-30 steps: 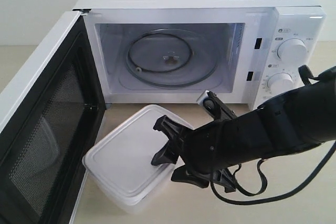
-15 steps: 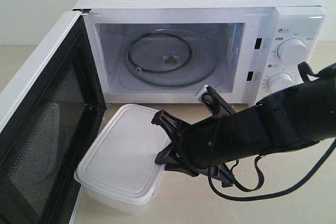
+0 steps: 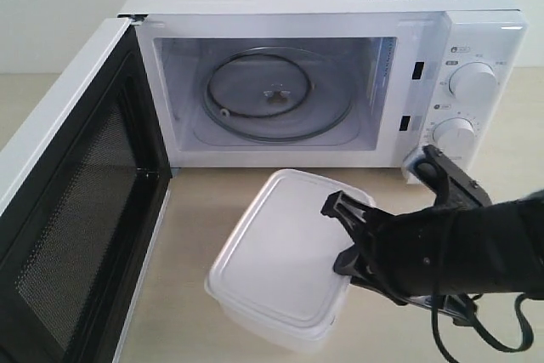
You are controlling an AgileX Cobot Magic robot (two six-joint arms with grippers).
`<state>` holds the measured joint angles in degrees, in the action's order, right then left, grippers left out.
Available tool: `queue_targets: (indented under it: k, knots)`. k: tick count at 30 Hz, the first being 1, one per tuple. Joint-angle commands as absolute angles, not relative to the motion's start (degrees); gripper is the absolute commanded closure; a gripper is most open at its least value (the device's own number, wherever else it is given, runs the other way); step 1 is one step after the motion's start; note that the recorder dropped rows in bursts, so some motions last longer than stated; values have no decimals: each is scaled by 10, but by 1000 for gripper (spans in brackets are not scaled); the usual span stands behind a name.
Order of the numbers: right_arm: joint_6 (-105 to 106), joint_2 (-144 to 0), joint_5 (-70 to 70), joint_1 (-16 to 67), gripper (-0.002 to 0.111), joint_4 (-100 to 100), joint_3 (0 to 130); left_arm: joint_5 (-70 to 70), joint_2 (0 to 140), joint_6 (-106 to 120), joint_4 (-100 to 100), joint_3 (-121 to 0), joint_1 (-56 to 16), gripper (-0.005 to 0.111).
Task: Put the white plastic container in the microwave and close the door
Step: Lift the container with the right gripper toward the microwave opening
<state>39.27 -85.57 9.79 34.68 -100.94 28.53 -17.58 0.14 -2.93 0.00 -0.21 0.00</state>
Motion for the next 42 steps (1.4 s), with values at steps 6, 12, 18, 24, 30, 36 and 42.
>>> queue_targets:
  k: [6, 12, 18, 24, 30, 36, 42]
  knots:
    - [131, -765, -116, 459, 108, -895, 245, -176, 0, -34, 0, 0, 1, 102]
    - [-196, -766, -168, 513, 108, -624, 229, -176, 0, -34, 0, 0, 1, 102]
    - [-300, -766, -155, 513, 108, -557, 194, -176, 0, -34, 0, 0, 1, 102]
    - [-300, -766, -139, 513, 108, -556, 185, -176, 0, -34, 0, 0, 1, 102]
    - [-358, -766, -165, 517, 108, -473, 185, -176, 0, -34, 0, 0, 1, 102]
    - [-625, -771, -261, 525, 108, -260, 185, -176, 0, -34, 0, 0, 1, 102]
    - [-664, -799, -263, 525, 108, -243, 172, -176, 0, -34, 0, 0, 1, 102]
